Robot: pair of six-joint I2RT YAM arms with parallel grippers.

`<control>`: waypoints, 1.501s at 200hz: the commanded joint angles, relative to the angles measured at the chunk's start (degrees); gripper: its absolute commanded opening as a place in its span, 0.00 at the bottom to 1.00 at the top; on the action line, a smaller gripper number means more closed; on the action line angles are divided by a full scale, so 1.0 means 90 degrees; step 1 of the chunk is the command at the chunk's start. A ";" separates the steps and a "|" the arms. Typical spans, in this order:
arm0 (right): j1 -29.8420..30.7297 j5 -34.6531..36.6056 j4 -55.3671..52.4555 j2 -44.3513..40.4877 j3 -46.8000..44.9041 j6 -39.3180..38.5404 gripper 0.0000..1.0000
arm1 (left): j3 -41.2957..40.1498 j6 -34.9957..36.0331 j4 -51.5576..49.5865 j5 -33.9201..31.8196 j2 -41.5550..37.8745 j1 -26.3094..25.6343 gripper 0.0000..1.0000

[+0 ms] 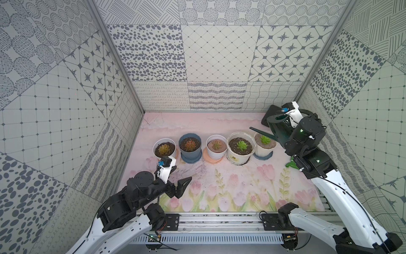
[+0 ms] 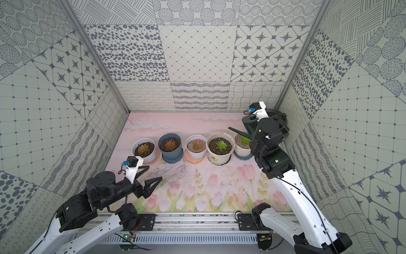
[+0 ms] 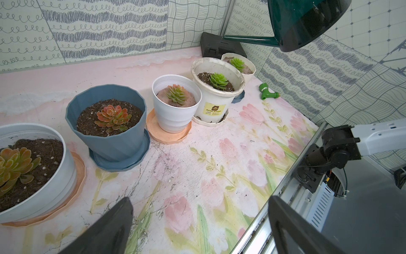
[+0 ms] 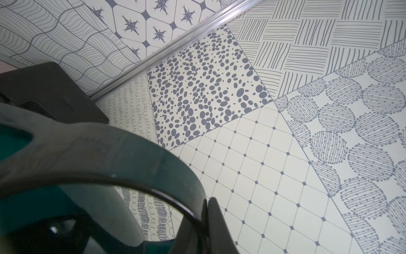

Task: Water the succulent around the soil edge
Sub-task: Water the soil of the potted plant with water.

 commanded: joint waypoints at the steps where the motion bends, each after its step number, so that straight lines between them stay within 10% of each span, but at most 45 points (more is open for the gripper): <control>1: 0.0131 0.0084 0.0391 0.0113 0.0037 0.0360 0.00 | -0.0019 0.0097 0.0094 -0.0159 0.0075 0.0052 0.99; 300: 0.1920 0.0698 0.1152 0.0631 -0.0194 -0.0591 0.00 | -0.0025 0.0123 0.0092 -0.0145 0.0164 0.0215 0.99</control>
